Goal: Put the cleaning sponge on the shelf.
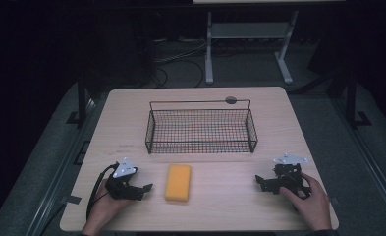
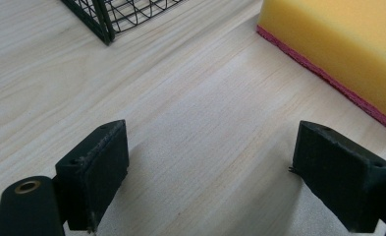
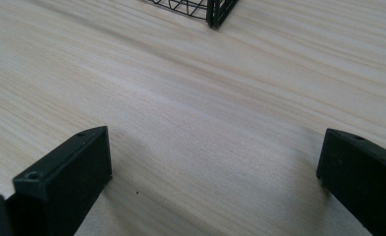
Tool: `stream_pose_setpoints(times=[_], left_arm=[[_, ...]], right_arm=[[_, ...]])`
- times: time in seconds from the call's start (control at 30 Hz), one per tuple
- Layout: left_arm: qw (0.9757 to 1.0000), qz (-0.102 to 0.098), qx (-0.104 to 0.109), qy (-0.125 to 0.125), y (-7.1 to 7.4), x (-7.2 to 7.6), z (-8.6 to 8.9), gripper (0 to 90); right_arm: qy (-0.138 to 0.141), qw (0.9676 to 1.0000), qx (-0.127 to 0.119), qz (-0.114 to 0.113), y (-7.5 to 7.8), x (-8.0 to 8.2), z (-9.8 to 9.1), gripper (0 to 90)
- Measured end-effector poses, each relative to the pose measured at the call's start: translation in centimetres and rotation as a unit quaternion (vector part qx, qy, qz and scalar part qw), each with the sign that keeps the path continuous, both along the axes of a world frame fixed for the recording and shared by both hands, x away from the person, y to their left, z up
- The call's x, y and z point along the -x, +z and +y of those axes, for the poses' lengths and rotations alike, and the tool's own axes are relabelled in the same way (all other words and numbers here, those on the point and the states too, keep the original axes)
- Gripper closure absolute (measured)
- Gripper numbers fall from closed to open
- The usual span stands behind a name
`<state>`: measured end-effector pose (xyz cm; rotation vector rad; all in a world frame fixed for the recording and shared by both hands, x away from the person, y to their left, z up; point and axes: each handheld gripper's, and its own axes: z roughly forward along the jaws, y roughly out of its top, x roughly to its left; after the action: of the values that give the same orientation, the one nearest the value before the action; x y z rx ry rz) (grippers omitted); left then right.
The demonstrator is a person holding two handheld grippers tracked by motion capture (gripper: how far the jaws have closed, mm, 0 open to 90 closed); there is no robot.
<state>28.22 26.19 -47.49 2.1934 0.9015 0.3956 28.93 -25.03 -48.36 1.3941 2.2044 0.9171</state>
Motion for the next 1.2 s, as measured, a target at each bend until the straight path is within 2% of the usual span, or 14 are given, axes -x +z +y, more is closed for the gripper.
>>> stream_pose_setpoints(times=[0.13, 0.43, 0.57, 0.77, 0.93, 1.1, 1.2], left_arm=[[1.0000, 0.000, 0.002, -0.004, 0.0, 0.0, 0.1, 12.7], [0.9999, 0.013, -0.010, -0.001, 0.4, 0.1, 0.1, 15.0], [0.9998, 0.017, -0.008, -0.008, 0.7, 0.3, 0.3, 22.8], [0.9995, 0.022, -0.001, -0.023, 1.5, 0.5, 0.2, 39.9], [0.9987, 0.030, -0.002, -0.041, 1.9, 0.6, 0.1, 60.6], [0.9982, 0.031, 0.010, -0.051, 2.6, 0.8, 0.0, 82.6], [0.9974, 0.038, 0.022, -0.057, 2.7, 0.9, 0.0, 89.4]], right_arm=[[0.000, 1.0000, 0.000, 0.000, 0.0, 0.0, 0.0, 0.0], [0.001, 1.0000, 0.001, 0.000, 0.0, 0.0, 0.0, 0.0], [0.001, 1.0000, 0.001, -0.001, 0.0, 0.0, 0.0, 0.0], [0.001, 1.0000, 0.001, 0.000, 0.0, 0.0, 0.0, 0.0], [0.000, 1.0000, 0.000, 0.000, 0.0, 0.0, 0.0, 0.0], [0.000, 1.0000, 0.001, 0.000, 0.0, 0.0, 0.0, 0.0], [0.001, 1.0000, 0.001, -0.001, 0.0, 0.0, 0.0, 0.0]])
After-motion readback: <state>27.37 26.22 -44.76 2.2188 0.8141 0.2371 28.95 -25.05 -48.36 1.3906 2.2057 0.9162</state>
